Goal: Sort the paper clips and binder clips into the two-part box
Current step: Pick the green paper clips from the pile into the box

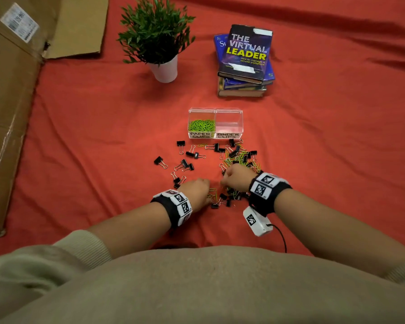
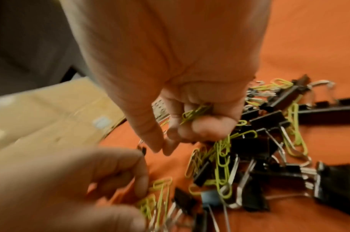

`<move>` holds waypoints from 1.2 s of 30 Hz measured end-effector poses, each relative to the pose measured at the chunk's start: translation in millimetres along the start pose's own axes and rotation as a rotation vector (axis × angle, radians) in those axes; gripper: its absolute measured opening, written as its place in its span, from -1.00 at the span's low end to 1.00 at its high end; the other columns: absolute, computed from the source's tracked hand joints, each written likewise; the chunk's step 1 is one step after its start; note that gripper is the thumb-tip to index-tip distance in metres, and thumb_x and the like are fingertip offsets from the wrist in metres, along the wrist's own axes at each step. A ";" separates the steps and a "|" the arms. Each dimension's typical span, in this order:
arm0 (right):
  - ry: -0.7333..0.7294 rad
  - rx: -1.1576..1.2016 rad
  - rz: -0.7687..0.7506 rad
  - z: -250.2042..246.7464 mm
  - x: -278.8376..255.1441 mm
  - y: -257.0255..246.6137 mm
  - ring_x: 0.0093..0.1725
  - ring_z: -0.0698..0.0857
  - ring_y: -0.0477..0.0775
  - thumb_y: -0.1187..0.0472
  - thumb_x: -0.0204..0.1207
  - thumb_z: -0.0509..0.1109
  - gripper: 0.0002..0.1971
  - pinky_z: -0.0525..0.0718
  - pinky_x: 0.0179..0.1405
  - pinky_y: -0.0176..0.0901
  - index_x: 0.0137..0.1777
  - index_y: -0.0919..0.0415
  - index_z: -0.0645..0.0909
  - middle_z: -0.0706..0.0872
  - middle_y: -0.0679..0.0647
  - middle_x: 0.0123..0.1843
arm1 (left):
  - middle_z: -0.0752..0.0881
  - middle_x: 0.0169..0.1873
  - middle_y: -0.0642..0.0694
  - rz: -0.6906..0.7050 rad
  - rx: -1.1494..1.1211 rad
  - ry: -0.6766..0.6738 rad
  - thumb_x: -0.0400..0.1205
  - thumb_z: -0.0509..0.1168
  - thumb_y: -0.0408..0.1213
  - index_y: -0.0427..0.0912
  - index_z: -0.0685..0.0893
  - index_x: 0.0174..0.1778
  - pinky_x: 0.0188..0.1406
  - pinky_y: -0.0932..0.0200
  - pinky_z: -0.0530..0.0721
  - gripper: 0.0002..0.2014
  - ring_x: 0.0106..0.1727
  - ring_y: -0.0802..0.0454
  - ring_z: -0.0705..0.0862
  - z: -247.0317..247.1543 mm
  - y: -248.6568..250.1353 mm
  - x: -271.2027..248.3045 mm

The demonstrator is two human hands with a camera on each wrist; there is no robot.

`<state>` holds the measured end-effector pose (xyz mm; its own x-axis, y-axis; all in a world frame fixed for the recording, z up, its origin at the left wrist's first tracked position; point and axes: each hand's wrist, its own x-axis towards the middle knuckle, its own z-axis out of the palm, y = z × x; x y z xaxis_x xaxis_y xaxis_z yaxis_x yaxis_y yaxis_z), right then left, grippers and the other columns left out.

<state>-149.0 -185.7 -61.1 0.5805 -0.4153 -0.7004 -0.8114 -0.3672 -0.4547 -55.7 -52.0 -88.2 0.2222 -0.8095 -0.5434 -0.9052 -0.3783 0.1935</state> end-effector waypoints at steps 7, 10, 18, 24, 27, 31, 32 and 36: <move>0.061 -0.470 -0.098 32.3 -8.0 -17.1 0.00 0.72 0.28 0.11 0.49 0.34 -0.75 0.62 -0.17 -0.06 -0.04 0.32 0.62 0.70 0.25 -0.04 | 0.60 0.19 -0.29 0.027 0.068 -0.013 0.68 0.13 -0.32 -0.30 0.47 0.23 0.08 -0.14 0.61 -0.76 0.22 -0.30 0.64 0.2 -3.5 -2.7; 0.044 -0.440 -0.070 37.7 -7.8 -18.8 0.03 0.72 0.29 0.23 0.52 0.31 -0.81 0.63 -0.14 -0.06 0.00 0.36 0.62 0.72 0.27 0.05 | 0.59 0.21 -0.30 0.012 0.036 -0.004 0.67 0.12 -0.29 -0.31 0.46 0.25 0.12 -0.14 0.59 -0.73 0.24 -0.30 0.62 0.9 -4.8 -5.2; 0.091 -0.337 -0.023 23.9 -8.1 -11.8 -0.26 0.58 0.20 0.25 0.46 0.28 -0.72 0.53 -0.32 -0.14 -0.46 0.19 0.33 0.47 0.07 -0.40 | 0.63 0.09 -0.24 0.014 -0.405 0.134 0.64 0.21 -0.33 -0.29 0.54 0.05 0.08 0.05 0.52 -0.87 0.13 -0.20 0.60 -4.1 -26.2 -0.5; 0.091 -0.523 -0.039 30.6 -13.5 -9.0 0.02 0.73 0.26 0.05 0.52 0.37 -0.71 0.65 -0.14 -0.06 0.04 0.29 0.61 0.72 0.19 0.03 | 0.71 -0.03 -0.17 0.036 -0.562 0.111 0.63 0.22 -0.38 -0.20 0.61 0.14 0.01 0.15 0.57 -0.81 -0.02 -0.07 0.64 -11.3 -23.1 3.9; 0.075 -0.532 -0.040 33.5 -13.1 -10.1 0.11 0.71 0.28 0.12 0.55 0.36 -0.72 0.68 -0.03 0.00 0.12 0.33 0.61 0.70 0.23 0.13 | 0.71 -0.04 -0.10 -0.004 -0.627 0.079 0.64 0.17 -0.39 -0.14 0.66 0.13 0.00 0.18 0.58 -0.77 -0.06 -0.04 0.64 -14.9 -19.8 6.1; 0.025 -0.547 -0.031 33.6 -12.1 -10.3 0.13 0.71 0.28 0.26 0.59 0.31 -0.78 0.67 -0.03 -0.01 0.14 0.36 0.62 0.70 0.24 0.16 | 0.56 -0.38 0.07 -0.051 -0.725 0.072 0.63 0.10 -0.41 -0.09 0.63 -0.20 -0.30 0.21 0.41 -0.77 -0.33 0.06 0.49 -21.7 -13.4 5.2; 0.014 -0.549 -0.026 33.1 -13.1 -9.9 0.13 0.71 0.28 0.28 0.59 0.29 -0.79 0.67 -0.04 -0.02 0.15 0.36 0.62 0.70 0.24 0.17 | 0.52 -0.43 0.07 -0.061 -0.743 0.075 0.63 0.09 -0.40 -0.08 0.59 -0.26 -0.37 0.20 0.38 -0.76 -0.36 0.07 0.46 -22.4 -12.3 4.5; -0.009 -0.489 -0.074 31.4 -16.9 -7.8 0.04 0.71 0.28 0.20 0.59 0.26 -0.79 0.59 -0.15 -0.06 0.02 0.35 0.61 0.69 0.21 0.00 | 0.56 -0.33 -0.07 -0.045 -0.633 0.037 0.64 0.13 -0.27 -0.16 0.52 -0.21 -0.26 0.13 0.42 -0.86 -0.27 -0.02 0.48 -20.5 -7.5 3.1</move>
<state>-154.6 -149.6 -63.0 0.6330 -0.3669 -0.6817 -0.6398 -0.7437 -0.1937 -40.8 -60.8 -74.6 0.2777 -0.7976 -0.5355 -0.5075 -0.5951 0.6232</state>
